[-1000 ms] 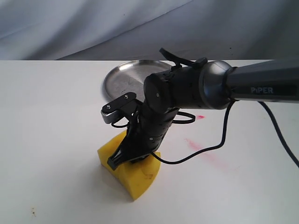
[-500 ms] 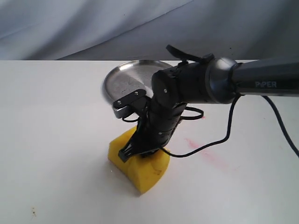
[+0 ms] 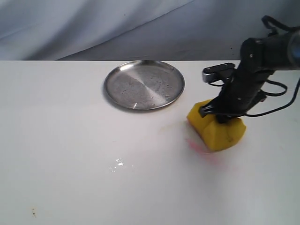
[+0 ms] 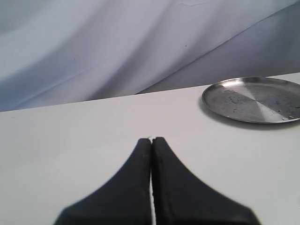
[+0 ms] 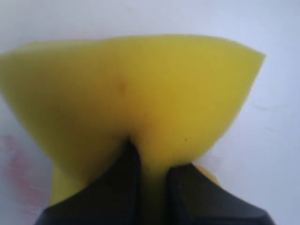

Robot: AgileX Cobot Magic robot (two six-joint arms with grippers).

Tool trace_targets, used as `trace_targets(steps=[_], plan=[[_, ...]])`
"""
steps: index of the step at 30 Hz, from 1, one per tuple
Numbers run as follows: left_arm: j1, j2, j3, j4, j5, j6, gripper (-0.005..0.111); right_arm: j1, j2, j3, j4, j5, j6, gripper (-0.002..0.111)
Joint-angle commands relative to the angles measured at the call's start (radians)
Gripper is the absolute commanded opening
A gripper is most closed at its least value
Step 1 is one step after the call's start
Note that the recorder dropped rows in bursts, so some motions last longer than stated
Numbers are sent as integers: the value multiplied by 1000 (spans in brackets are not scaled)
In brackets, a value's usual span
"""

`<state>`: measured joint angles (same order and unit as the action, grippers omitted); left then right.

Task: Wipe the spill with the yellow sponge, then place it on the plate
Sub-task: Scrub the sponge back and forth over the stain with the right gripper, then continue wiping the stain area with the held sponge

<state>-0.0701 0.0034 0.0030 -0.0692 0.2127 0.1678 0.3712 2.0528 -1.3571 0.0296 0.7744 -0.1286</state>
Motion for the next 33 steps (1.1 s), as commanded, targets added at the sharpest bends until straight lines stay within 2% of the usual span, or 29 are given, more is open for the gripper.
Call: trace_targets(steps=[1,5,10,19,33], plan=[[1,-3,-3,0,-7,-8,0,-142,13,15,-81,26,37,0],[1,-3,-3,0,-7,-8,0,-207,13,13,-57,13,62,0],[1,-3,-3,0,-7,-8,0,-181,13,11,37,-33,39,0],[1,-3,-3,0,-7,-8,0,58,13,-46,68,-38,20,0],[1,-3,-3,0,-7,-8,0,460,13,-46,112,-34,21,0]])
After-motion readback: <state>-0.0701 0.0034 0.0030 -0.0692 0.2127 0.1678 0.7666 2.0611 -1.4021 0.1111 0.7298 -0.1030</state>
